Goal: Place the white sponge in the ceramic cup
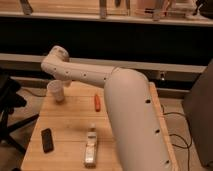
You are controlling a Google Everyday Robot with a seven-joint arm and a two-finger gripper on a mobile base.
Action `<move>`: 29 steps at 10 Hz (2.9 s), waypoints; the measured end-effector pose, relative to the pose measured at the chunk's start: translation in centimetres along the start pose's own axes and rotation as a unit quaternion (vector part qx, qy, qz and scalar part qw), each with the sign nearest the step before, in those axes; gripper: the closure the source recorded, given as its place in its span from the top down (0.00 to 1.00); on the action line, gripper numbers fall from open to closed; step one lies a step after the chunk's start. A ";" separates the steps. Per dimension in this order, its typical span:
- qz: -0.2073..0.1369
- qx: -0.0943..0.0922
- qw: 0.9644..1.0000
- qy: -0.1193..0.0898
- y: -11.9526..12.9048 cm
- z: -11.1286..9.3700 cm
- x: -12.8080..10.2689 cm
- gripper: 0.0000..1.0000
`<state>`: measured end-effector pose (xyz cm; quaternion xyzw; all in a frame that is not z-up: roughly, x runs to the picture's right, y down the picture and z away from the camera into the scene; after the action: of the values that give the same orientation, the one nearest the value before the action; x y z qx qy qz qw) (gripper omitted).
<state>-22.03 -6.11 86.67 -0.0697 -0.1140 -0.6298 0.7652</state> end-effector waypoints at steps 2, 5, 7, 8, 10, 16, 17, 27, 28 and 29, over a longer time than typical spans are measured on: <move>-0.004 0.005 1.000 0.001 -1.2 0.0 0.0 0.04; -0.006 0.007 1.000 0.004 -1.1 0.1 0.3 0.04; -0.010 0.012 1.000 0.012 -1.6 0.2 0.4 0.04; -0.012 0.013 1.000 0.014 -2.3 0.3 0.4 0.04; -0.015 0.016 1.000 0.018 -3.0 0.4 0.4 0.04; -0.027 0.021 0.999 0.024 -4.3 0.7 0.9 0.04; -0.028 0.021 0.999 0.025 -4.5 0.8 1.1 0.04; -0.044 0.038 0.998 0.030 -6.7 1.8 1.6 0.04; -0.045 0.040 0.998 0.030 -6.8 1.9 1.7 0.04; -0.045 0.041 0.998 0.029 -6.7 2.0 1.8 0.04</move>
<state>-28.48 -8.65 88.83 -0.0153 -0.1205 -0.6599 0.7415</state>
